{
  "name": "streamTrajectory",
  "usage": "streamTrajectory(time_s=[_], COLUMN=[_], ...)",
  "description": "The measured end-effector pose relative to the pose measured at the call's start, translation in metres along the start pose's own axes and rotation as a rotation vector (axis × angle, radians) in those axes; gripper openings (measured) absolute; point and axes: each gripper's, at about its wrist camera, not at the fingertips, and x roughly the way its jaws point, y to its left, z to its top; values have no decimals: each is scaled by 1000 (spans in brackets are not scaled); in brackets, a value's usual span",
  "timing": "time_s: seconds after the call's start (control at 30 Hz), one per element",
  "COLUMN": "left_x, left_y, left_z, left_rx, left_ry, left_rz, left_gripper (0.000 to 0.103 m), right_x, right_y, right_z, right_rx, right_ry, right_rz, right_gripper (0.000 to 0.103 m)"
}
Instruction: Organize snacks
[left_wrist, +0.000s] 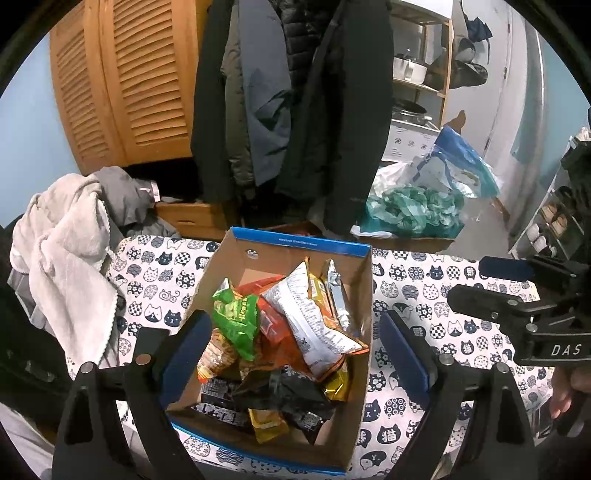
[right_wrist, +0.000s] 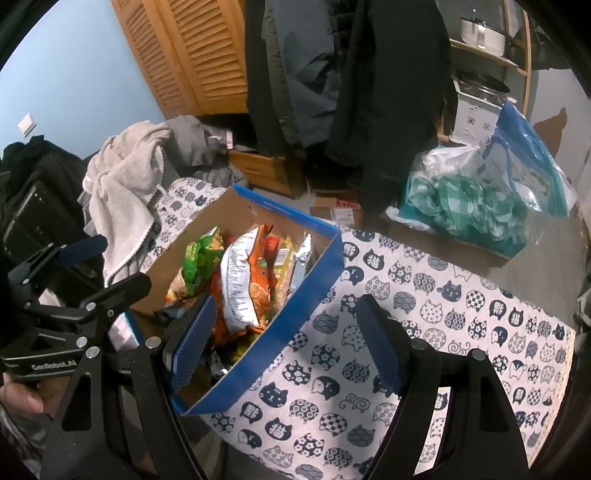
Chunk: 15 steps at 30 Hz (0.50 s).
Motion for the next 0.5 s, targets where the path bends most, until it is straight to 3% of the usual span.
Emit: streamTrajectory(time_s=[0.5], left_x=[-4], left_y=[-4], left_z=[-1], left_rx=[26], left_ry=[-18], left_rz=[21], left_gripper=[93], right_x=[1], right_y=[0], right_z=[0], right_rx=[7], right_ry=[4], right_rz=[0], right_gripper=[78])
